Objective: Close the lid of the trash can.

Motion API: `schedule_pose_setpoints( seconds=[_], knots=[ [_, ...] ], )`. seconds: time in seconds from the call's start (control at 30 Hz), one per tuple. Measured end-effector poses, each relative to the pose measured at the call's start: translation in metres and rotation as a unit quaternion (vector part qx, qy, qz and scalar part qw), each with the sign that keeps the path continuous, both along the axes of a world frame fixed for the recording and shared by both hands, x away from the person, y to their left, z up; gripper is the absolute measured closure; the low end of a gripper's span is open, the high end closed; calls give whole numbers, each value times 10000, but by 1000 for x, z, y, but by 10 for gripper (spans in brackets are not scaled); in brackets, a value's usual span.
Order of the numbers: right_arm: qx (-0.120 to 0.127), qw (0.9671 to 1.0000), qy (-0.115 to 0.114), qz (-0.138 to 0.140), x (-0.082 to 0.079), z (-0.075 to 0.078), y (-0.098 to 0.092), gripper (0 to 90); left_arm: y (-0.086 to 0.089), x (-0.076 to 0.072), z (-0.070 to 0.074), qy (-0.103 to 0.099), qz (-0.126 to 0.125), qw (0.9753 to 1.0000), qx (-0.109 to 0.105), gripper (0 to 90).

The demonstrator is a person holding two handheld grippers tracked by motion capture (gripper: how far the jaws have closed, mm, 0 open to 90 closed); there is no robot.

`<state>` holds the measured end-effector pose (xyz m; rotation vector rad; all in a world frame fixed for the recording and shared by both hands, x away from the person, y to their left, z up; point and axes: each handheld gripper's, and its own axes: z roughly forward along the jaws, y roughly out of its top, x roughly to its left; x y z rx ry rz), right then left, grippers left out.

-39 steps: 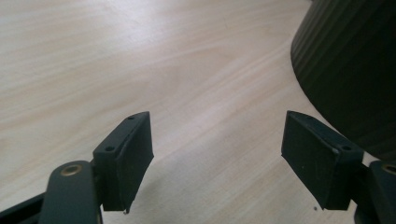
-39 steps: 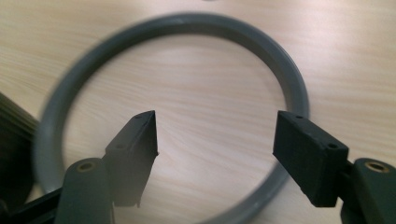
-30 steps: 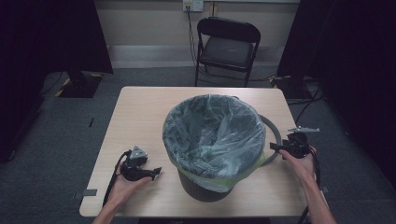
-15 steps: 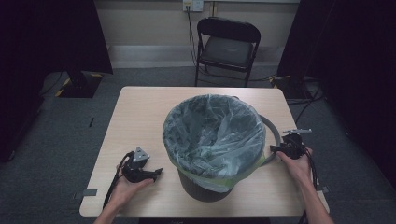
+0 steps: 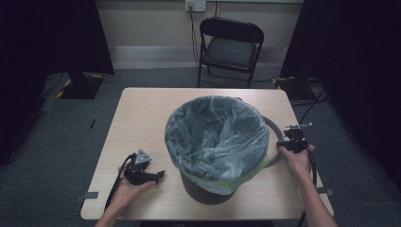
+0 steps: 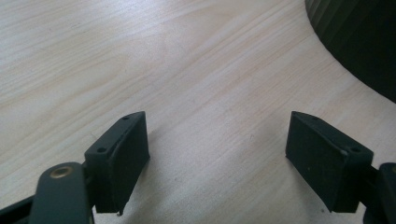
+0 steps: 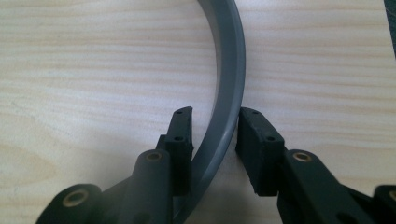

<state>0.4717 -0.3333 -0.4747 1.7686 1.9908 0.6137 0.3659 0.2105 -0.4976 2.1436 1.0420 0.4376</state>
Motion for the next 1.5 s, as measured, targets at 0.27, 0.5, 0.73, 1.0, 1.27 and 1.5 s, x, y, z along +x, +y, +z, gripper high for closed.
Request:
schedule_pose_setpoints(
  seconds=[0.27, 0.5, 0.73, 1.0, 1.27, 1.5],
  knots=[
    [-39, 9996, -56, -259, 12, 0, 4, 754, -1, 0, -1, -26, 41, 10000, -14, 192],
    [-15, 9993, -64, -379, 16, 0, 5, 777, -1, 0, -1, -48, 33, 10000, -33, 188],
    [129, 9987, -12, -492, 22, 0, 1, 794, -1, 0, -4, -123, 6, 9999, -75, 161],
    [310, 9978, -72, -586, 23, 4, -5, 796, -1, 0, -4, -120, 3, 9999, -73, 162],
    [340, 9968, -323, -645, 22, 26, -10, 798, -2, 0, -4, -125, 11, 9999, -94, 161],
    [422, 9957, -508, -650, 19, 42, -12, 798, -2, 1, -4, -123, -12, 9999, -96, 159]
  ],
)
